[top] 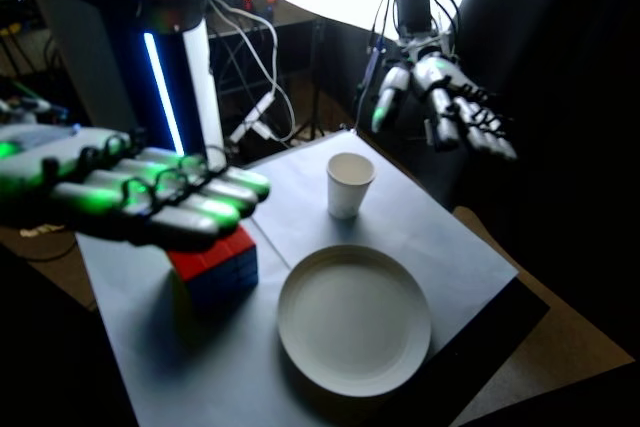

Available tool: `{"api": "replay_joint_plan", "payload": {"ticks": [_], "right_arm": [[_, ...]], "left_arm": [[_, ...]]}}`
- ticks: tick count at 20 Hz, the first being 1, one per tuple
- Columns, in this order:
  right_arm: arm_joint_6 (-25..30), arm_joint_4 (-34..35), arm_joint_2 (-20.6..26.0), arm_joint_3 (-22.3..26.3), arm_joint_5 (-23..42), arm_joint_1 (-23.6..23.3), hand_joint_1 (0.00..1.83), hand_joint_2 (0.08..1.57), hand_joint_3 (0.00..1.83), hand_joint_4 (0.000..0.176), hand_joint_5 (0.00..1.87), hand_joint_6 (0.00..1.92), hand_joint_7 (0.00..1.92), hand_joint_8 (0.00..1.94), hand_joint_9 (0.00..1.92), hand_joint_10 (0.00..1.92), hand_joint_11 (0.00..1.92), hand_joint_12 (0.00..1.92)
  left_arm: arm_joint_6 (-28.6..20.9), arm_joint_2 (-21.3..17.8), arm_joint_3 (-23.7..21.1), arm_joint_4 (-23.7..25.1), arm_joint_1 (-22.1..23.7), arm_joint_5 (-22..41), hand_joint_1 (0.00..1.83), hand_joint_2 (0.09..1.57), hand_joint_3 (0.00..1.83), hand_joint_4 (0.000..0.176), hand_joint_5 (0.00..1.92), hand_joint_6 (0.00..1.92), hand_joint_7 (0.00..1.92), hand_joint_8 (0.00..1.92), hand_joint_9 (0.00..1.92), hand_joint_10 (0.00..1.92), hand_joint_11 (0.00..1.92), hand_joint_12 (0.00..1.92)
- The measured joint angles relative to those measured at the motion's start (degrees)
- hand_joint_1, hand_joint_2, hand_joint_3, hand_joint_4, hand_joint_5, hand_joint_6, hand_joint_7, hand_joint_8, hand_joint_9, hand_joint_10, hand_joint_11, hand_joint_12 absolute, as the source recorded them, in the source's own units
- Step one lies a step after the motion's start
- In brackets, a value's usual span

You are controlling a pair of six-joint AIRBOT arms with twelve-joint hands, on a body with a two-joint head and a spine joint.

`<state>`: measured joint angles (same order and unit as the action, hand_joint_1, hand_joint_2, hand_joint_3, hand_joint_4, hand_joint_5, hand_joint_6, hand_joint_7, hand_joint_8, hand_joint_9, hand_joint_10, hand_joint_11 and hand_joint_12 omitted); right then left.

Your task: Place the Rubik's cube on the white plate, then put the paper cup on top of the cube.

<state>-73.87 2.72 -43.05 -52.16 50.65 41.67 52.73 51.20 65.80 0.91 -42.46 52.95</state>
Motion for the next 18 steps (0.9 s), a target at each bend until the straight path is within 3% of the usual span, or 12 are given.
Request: {"api": "replay_joint_plan", "payload": {"ticks": [1, 3, 4, 5, 6, 7, 9, 10, 11, 13, 14, 18], "right_arm": [[0.0, 0.0, 0.0, 0.0, 0.0, 0.0, 0.24, 1.14, 0.01, 0.041, 0.00, 0.00, 0.00, 0.00, 0.00, 0.00, 0.00, 0.45], [0.0, 0.2, 0.1, 0.5, -0.1, 0.0, 0.36, 1.09, 0.00, 0.059, 0.00, 0.00, 0.00, 0.00, 0.00, 0.00, 0.00, 0.13], [0.0, -0.2, 0.2, 1.2, 0.1, 0.3, 0.39, 1.08, 0.00, 0.004, 0.00, 0.00, 0.00, 0.00, 0.00, 0.00, 0.00, 0.83], [0.5, -1.0, 0.3, 1.6, 0.1, 0.7, 0.42, 1.05, 0.00, 0.018, 0.00, 0.00, 0.00, 0.00, 0.00, 0.00, 0.00, 1.11], [3.7, -3.5, 0.2, 1.6, -0.1, 1.2, 0.45, 1.03, 0.00, 0.022, 0.00, 0.00, 0.00, 0.00, 0.00, 0.00, 0.00, 0.66], [7.4, -5.3, 0.2, 1.6, 0.0, 2.2, 0.48, 0.98, 0.00, 0.087, 0.00, 0.00, 0.00, 0.00, 0.00, 0.00, 0.00, 0.14], [11.2, -6.9, 0.2, 1.4, -0.2, 4.6, 0.49, 1.00, 0.00, 0.000, 0.00, 0.00, 0.00, 0.00, 0.00, 0.00, 0.04, 0.02], [11.5, -7.3, 0.2, 1.5, -1.6, 5.1, 0.48, 0.96, 0.00, 0.000, 0.00, 0.00, 0.00, 0.00, 0.02, 0.01, 0.00, 1.00], [11.5, -7.4, 0.2, 1.6, -1.9, 5.1, 0.48, 0.96, 0.00, 0.000, 0.00, 0.00, 0.00, 0.00, 0.02, 0.01, 0.00, 1.00], [13.9, -9.4, 0.2, 1.6, -3.5, 5.0, 0.48, 0.97, 0.00, 0.000, 0.00, 0.00, 0.00, 0.00, 0.00, 0.00, 0.00, 0.53], [17.8, -11.5, 0.0, 1.2, -4.1, 5.0, 0.58, 0.94, 0.00, 0.000, 0.00, 0.00, 0.00, 0.00, 0.00, 0.00, 0.00, 0.28], [24.6, -16.3, -1.6, -0.2, -7.5, 5.0, 0.64, 0.93, 0.00, 0.000, 0.00, 0.00, 0.00, 0.00, 0.00, 0.00, 0.04, 0.03]], "left_arm": [[0.0, 0.0, 0.0, 0.0, 0.0, -0.1, 0.08, 1.30, 0.00, 0.173, 0.00, 0.00, 0.00, 0.00, 0.00, 0.00, 0.00, 0.00], [0.0, 0.0, 0.0, -0.1, 0.0, 0.0, 0.07, 1.32, 0.01, 0.167, 0.00, 0.00, 0.00, 0.00, 0.00, 0.00, 0.00, 0.00], [0.0, 0.0, 0.0, -0.3, 0.0, -0.1, 0.09, 1.32, 0.01, 0.163, 0.00, 0.00, 0.00, 0.00, 0.00, 0.00, 0.00, 0.00], [0.0, 0.0, 0.0, -0.6, 0.0, -0.1, 0.09, 1.32, 0.01, 0.163, 0.00, 0.00, 0.00, 0.00, 0.00, 0.00, 0.00, 0.00], [0.0, 0.0, 0.2, -1.0, 0.0, 0.0, 0.09, 1.32, 0.01, 0.158, 0.00, 0.00, 0.00, 0.00, 0.00, 0.00, 0.00, 0.00], [0.1, 0.0, 0.3, -1.9, 0.0, -0.1, 0.12, 1.32, 0.00, 0.166, 0.00, 0.00, 0.00, 0.00, 0.00, 0.00, 0.00, 0.00], [0.3, 0.0, 0.6, -2.6, 0.0, -0.1, 0.15, 1.33, 0.00, 0.170, 0.00, 0.00, 0.00, 0.00, 0.00, 0.00, 0.00, 0.00], [0.7, -0.1, 0.6, -3.6, 0.0, -0.2, 0.18, 1.34, 0.00, 0.155, 0.00, 0.00, 0.00, 0.00, 0.00, 0.00, 0.00, 0.00], [0.8, -0.1, 0.6, -3.8, 0.0, -0.2, 0.18, 1.34, 0.00, 0.155, 0.00, 0.00, 0.00, 0.00, 0.00, 0.00, 0.00, 0.00], [0.9, -0.1, 0.6, -3.7, 0.0, -0.2, 0.14, 1.32, 0.00, 0.175, 0.00, 0.00, 0.00, 0.00, 0.00, 0.00, 0.00, 0.00], [0.9, -0.3, 0.6, -3.7, -0.1, -0.4, 0.19, 1.33, 0.00, 0.149, 0.00, 0.00, 0.00, 0.00, 0.00, 0.00, 0.00, 0.00], [1.4, -0.8, 0.6, -5.0, 0.0, -0.5, 0.16, 1.32, 0.00, 0.158, 0.00, 0.00, 0.00, 0.00, 0.00, 0.00, 0.00, 0.00]]}}
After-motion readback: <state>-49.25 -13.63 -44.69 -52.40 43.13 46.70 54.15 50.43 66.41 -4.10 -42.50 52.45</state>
